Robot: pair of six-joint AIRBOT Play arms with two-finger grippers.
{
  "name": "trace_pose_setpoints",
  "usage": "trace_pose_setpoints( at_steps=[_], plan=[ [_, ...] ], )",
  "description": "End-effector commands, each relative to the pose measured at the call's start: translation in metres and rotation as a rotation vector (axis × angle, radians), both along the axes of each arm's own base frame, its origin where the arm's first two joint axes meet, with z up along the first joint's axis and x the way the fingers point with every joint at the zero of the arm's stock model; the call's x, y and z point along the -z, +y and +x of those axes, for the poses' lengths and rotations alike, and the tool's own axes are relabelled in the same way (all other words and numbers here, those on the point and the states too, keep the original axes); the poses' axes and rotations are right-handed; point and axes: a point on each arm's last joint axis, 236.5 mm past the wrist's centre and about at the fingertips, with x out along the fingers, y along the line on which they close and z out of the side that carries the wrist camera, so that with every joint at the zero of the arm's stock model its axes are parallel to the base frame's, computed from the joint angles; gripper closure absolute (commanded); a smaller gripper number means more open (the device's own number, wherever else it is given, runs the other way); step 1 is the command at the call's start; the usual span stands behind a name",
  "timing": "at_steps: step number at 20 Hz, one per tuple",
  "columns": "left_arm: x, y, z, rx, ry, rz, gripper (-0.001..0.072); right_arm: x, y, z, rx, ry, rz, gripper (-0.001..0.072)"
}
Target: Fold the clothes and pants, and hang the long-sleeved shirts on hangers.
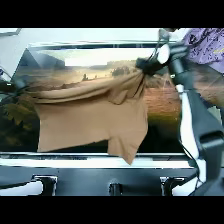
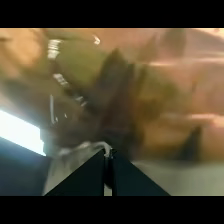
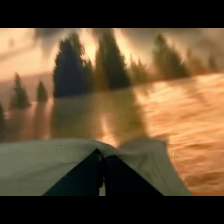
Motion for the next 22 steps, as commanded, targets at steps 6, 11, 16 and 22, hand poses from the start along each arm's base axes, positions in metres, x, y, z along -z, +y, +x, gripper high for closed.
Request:
trace_pose_setpoints(
  at_steps=[6,11,16,22],
  plan=[
    [0.091,-0.028,0.046,0.026,0.016,-0.053,0.0549,0.131,0.023,0.003,0.073,0.243,0.089,0.0586],
    [0.056,0.000,0.011,0.077,0.155,-0.063,0.0172,0.065,0.003,-0.025,-0.102,0.264,0.159,0.0291],
    [0.019,0.028,-0.038,-0.024,0.160,-0.165,0.0172,0.012,-0.092,-0.080,-0.257,0.312,0.117,0.0294],
    [0.047,-0.001,-0.111,-0.052,0.243,-0.220,0.0171,0.072,-0.112,-0.176,-0.241,0.394,0.494,0.0293]
  ],
)
